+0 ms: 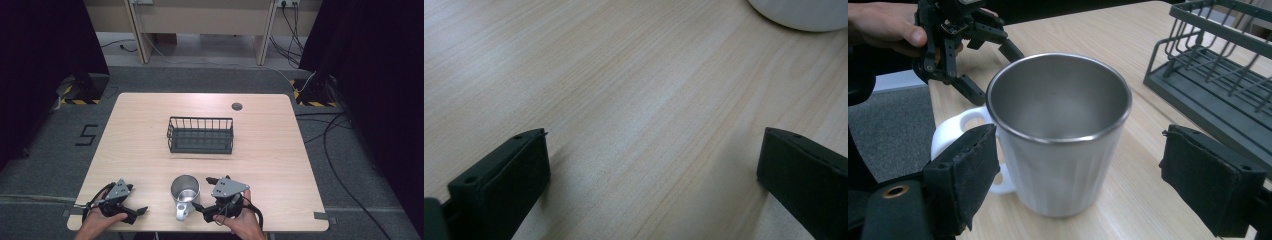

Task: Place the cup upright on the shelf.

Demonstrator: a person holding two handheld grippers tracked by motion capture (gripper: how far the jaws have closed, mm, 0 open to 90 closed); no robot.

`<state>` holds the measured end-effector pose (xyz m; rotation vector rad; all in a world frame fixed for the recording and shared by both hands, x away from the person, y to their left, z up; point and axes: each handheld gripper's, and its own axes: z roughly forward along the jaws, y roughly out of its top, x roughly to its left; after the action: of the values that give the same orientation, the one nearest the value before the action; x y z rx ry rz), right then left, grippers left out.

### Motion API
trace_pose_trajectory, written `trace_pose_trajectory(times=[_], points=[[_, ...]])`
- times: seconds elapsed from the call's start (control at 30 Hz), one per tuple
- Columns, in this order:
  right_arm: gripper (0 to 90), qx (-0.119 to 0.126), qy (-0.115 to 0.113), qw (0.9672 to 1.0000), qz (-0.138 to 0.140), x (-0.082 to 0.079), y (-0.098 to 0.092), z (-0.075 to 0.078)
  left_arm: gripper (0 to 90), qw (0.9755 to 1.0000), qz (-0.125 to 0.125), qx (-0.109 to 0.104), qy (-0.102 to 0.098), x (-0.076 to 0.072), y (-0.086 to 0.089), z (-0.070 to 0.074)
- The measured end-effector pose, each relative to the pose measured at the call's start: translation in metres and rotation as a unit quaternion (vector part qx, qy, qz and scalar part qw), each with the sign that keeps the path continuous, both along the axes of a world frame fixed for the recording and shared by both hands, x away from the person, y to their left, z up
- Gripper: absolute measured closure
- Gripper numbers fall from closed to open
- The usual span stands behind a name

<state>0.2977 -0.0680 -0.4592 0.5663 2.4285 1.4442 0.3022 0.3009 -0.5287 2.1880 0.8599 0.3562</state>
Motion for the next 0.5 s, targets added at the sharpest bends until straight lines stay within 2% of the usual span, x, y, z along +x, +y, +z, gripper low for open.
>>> trace_pose_trajectory(times=[0.13, 0.23, 0.4, 0.5], points=[[15.4, 0.003, 0.001, 1.0, 0.002, 0.004, 0.007, -0.002, 0.0, 1.0, 0.0, 0.0, 0.0, 0.0, 0.0, 0.0], [15.3, 0.004, -0.001, 0.9999, 0.014, 0.005, 0.012, -0.003, 0.0, 1.0, 0.0, 0.0, 0.0, 0.0, 0.0, 0.0], [14.5, -0.011, -0.004, 0.9997, 0.021, 0.005, 0.02, -0.008, 0.0, 1.0, 0.0, 0.0, 0.0, 0.0, 0.0, 0.0], [13.4, -0.008, -0.003, 0.9998, 0.021, 0.006, 0.023, -0.01, 0.0, 1.0, 0.0, 0.0, 0.0, 0.0, 0.0, 0.0]])
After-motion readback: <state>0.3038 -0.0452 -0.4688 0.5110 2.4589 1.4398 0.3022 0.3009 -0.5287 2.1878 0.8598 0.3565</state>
